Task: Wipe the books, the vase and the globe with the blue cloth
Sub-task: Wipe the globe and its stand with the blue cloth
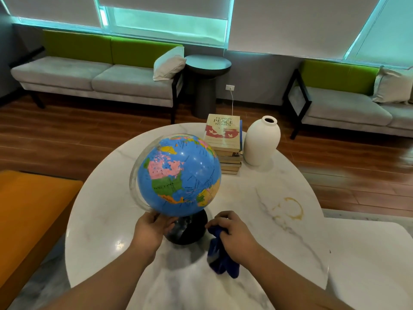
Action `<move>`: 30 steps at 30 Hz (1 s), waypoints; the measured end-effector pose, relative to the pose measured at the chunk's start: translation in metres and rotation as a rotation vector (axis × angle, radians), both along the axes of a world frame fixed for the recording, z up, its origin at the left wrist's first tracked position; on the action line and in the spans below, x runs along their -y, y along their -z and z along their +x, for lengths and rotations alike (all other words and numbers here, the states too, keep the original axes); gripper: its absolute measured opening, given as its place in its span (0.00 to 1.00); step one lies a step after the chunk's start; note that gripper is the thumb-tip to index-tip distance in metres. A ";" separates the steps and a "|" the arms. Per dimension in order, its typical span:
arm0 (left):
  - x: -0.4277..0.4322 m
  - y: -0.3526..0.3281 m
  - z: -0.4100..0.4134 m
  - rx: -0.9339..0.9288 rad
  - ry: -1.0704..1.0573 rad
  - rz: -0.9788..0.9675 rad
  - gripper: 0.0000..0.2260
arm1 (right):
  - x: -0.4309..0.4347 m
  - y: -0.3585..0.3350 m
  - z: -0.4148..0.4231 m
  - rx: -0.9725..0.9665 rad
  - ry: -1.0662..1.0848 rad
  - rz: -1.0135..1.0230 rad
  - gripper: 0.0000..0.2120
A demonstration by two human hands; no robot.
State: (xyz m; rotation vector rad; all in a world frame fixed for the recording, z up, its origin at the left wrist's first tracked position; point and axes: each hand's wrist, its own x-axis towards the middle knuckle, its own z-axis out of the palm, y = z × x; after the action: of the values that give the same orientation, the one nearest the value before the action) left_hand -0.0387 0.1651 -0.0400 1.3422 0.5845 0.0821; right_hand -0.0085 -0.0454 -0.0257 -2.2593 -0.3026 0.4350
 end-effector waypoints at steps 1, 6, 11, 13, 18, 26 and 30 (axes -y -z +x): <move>0.000 0.001 -0.001 -0.010 -0.010 0.002 0.06 | -0.003 -0.002 -0.001 -0.014 0.015 0.028 0.22; -0.001 0.004 -0.009 -0.053 -0.041 -0.031 0.05 | -0.016 -0.005 -0.005 -0.116 0.083 0.136 0.19; 0.001 0.001 -0.014 -0.063 -0.025 -0.015 0.09 | -0.024 -0.003 -0.006 -0.168 0.067 0.137 0.06; 0.000 -0.003 -0.016 -0.047 0.013 -0.019 0.08 | -0.025 -0.001 -0.009 -0.137 0.046 0.098 0.01; -0.020 -0.003 -0.025 -0.018 0.016 0.164 0.08 | -0.027 0.004 -0.017 -0.117 0.029 0.150 0.11; -0.022 -0.010 -0.037 0.000 0.067 0.405 0.02 | -0.032 0.002 -0.024 -0.186 0.094 0.377 0.16; -0.002 -0.007 -0.038 0.022 0.137 0.352 0.04 | -0.025 0.005 -0.024 -0.214 0.136 0.404 0.12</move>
State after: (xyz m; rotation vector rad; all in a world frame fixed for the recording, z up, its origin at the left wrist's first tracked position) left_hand -0.0763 0.1667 -0.0332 1.7177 0.4713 0.0903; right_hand -0.0325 -0.0206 -0.0309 -1.8093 -0.1124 0.4905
